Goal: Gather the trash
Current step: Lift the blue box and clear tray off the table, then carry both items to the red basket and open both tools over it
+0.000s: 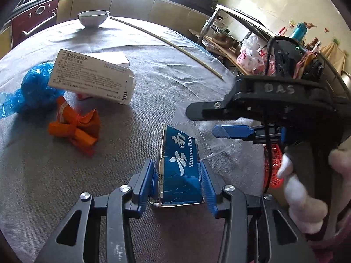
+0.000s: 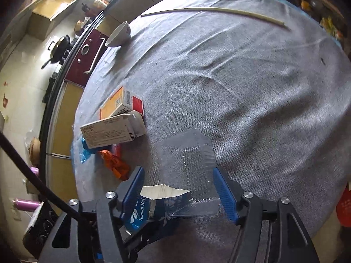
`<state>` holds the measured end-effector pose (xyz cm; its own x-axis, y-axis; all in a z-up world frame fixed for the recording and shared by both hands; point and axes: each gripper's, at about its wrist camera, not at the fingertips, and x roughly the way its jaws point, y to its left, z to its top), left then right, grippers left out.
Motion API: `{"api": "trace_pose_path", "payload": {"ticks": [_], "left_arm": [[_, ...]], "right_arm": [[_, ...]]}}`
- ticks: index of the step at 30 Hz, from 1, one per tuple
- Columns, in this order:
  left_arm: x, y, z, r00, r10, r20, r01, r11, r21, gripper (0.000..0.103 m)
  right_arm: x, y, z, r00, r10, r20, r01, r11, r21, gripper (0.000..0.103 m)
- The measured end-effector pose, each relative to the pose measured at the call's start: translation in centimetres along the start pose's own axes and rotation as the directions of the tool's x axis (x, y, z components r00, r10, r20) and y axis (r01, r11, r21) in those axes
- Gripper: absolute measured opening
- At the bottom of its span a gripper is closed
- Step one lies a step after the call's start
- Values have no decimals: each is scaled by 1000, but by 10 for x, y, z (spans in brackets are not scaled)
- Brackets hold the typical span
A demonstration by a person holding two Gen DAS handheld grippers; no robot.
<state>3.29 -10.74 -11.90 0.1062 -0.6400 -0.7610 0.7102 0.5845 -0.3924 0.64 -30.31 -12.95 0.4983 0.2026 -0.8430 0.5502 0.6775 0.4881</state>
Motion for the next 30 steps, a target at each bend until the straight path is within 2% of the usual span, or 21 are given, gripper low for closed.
{"api": "trace_pose_path", "payload": {"ticks": [7,11,16,20,26,30], "left_arm": [[-5,6,-3,1000,-8,5,8,999,-33,45],[-13,13,-5,1000,13,14,-12,998,-54,45],[-28,18,-4,998,47,41,-44,997,-60,45],[-32,13,0,994,100,48,-98,995,-36,45],[-36,-7,1,988,143,53,-145,989,34,45],[-33,-27,5,987,155,51,-159,983,96,45]], "right_arm": [[25,9,0,994,-104,-40,101,993,-66,71],[27,9,-3,994,-104,-20,102,991,-89,71],[19,-1,-6,997,-75,17,77,994,-84,63],[8,-11,-10,998,-52,45,55,996,-75,61],[-22,-34,-16,995,35,90,-32,999,-38,60],[-49,-56,-21,982,98,162,-97,995,-15,60]]}}
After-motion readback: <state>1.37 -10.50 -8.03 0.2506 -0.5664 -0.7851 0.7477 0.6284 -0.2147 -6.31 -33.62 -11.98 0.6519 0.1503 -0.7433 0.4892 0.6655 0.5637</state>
